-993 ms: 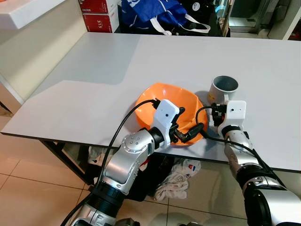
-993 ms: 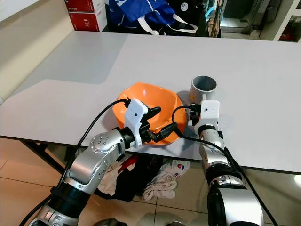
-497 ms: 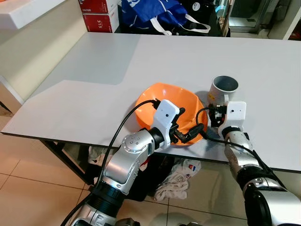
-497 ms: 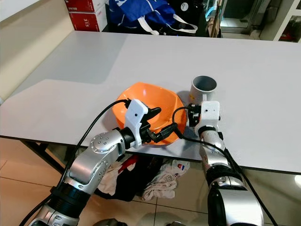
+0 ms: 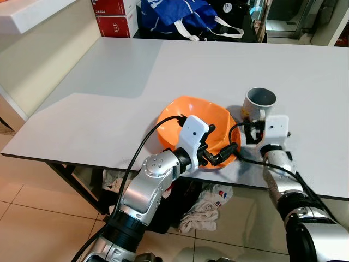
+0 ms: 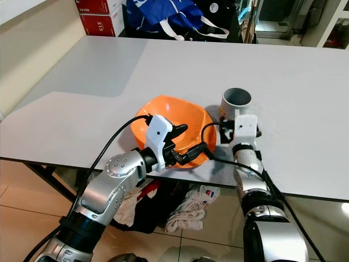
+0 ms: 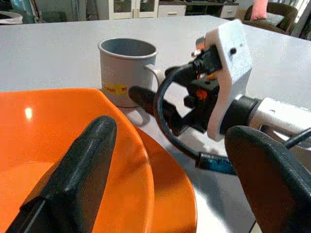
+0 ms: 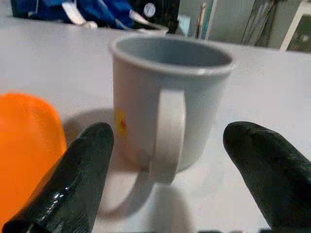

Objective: Setting the table

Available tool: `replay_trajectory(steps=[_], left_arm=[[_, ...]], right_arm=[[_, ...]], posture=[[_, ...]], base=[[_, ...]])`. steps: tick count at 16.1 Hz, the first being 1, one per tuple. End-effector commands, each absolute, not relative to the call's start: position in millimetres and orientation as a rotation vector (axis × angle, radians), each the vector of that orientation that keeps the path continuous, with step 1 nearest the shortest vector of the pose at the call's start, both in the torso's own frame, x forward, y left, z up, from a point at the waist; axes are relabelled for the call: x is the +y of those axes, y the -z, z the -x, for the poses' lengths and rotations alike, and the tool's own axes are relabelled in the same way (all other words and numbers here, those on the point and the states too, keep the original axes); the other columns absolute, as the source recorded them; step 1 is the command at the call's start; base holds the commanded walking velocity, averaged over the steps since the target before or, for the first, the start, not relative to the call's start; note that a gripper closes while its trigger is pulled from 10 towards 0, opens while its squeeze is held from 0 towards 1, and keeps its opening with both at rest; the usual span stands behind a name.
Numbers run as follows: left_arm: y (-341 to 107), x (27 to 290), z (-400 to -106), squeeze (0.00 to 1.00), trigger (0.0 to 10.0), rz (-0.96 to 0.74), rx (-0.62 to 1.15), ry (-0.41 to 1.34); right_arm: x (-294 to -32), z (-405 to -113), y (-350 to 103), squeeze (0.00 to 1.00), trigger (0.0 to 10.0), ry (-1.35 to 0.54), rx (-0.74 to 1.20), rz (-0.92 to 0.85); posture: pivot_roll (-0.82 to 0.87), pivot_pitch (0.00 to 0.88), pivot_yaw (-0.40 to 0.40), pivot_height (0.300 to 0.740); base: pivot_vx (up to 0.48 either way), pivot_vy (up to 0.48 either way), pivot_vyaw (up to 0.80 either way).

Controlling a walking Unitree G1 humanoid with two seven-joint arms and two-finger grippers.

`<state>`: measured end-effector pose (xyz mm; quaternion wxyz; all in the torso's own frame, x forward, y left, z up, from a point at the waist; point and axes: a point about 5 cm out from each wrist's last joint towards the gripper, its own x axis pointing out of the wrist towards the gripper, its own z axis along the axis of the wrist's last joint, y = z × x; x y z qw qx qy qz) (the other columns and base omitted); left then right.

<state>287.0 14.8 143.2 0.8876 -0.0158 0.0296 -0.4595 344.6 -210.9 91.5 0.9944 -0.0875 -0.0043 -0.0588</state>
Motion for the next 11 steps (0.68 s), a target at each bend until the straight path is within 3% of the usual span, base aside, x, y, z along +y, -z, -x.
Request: replay_trajectory(steps=[1, 9, 11], left_arm=[[-149.3, 16.0, -289.6, 0.0, 10.0, 0.022, 0.035, 0.948], [-142.9, 43.3, -303.6, 0.0, 10.0, 0.024, 0.06, 0.79], [-155.6, 83.7, -315.9, 0.0, 10.0, 0.04, 0.013, 0.54]], right_arm=[[-213.8, -341.0, -91.1, 0.0, 10.0, 0.128, -0.025, 0.181], [-217.9, -311.9, -95.3, 0.0, 10.0, 0.157, -0.128, 0.168], [-212.9, -283.4, -109.1, 0.0, 10.0, 0.152, -0.195, 0.167]], posture=[[0.02, 0.042, 0.044, 0.74], [-0.02, 0.048, 0.052, 0.74], [-0.03, 0.046, 0.048, 0.74]], base=[[0.0, 0.0, 0.0], [0.0, 0.0, 0.0], [0.0, 0.0, 0.0]])
